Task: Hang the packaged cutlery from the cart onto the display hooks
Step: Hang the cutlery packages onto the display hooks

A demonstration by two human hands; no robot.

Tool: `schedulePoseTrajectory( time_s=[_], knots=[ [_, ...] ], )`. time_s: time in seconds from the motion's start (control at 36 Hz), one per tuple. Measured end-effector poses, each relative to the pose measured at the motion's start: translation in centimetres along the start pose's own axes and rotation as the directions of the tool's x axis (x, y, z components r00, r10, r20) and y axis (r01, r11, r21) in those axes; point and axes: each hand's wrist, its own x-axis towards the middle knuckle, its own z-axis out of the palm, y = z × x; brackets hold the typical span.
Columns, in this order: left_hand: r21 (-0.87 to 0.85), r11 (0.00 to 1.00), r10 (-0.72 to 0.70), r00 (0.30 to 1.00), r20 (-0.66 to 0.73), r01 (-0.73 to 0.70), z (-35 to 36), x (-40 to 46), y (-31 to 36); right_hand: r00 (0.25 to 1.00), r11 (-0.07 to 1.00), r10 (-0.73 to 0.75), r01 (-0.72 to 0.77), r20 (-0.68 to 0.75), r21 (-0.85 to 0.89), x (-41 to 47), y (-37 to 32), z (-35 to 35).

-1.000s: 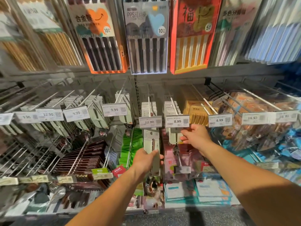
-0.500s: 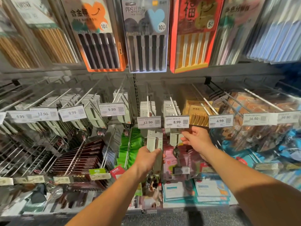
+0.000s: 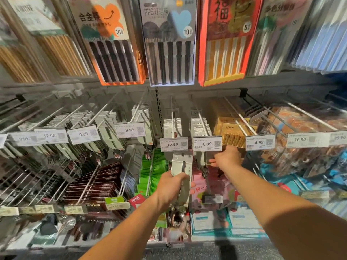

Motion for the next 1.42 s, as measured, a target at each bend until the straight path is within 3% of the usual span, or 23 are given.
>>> schedulePoseTrajectory(
  time_s=[0.14,0.19,0.25,0.33,0.42,0.67,0.86,1.14,1.42],
  knots=[
    [-0.096,0.995,-0.025,0.999,0.031,0.028,-0.3,0.1,0.1,0.99,0.985,0.089,-0.104,-0.107,-0.137,0.2,1.7,2.0],
    [-0.059,0.998,0.0,0.999,0.035,0.002,-0.6,0.4,-0.2,0.997,0.976,0.077,-0.074,0.007,-0.206,-0.5,2.2,2.1],
    [-0.058,0.998,0.015,1.0,0.013,-0.014,-0.9,0.2,-0.5,0.968,0.987,0.102,-0.069,0.228,-0.146,-1.5,2.2,2.1],
    [-0.054,0.998,0.039,0.999,-0.014,-0.039,-1.4,0.1,-1.3,0.835,0.976,0.188,-0.102,0.518,-0.19,-3.5,2.2,2.1],
    [-0.056,0.996,0.072,0.997,-0.027,-0.074,-2.3,-0.7,-1.9,0.747,0.967,0.23,-0.101,0.624,-0.235,-5.2,2.2,2.7],
    [0.05,0.981,0.185,0.982,0.029,-0.186,-8.2,-4.3,-5.1,0.705,0.994,0.103,-0.087,0.702,-0.059,-14.0,1.9,5.3],
    [0.221,0.957,0.176,0.982,0.071,-0.188,-12.9,-6.9,-6.9,0.757,0.997,0.071,-0.048,0.65,-0.052,-19.3,2.5,8.5],
    [0.09,0.972,0.207,0.972,0.108,-0.216,-17.4,-8.6,-7.0,0.785,0.994,0.111,-0.097,0.609,-0.056,-22.2,1.1,11.1],
    [0.145,0.966,0.21,0.976,0.053,-0.216,-23.4,-10.1,-6.8,0.761,0.997,0.067,-0.071,0.645,-0.021,-24.7,-1.9,16.1]
  ],
)
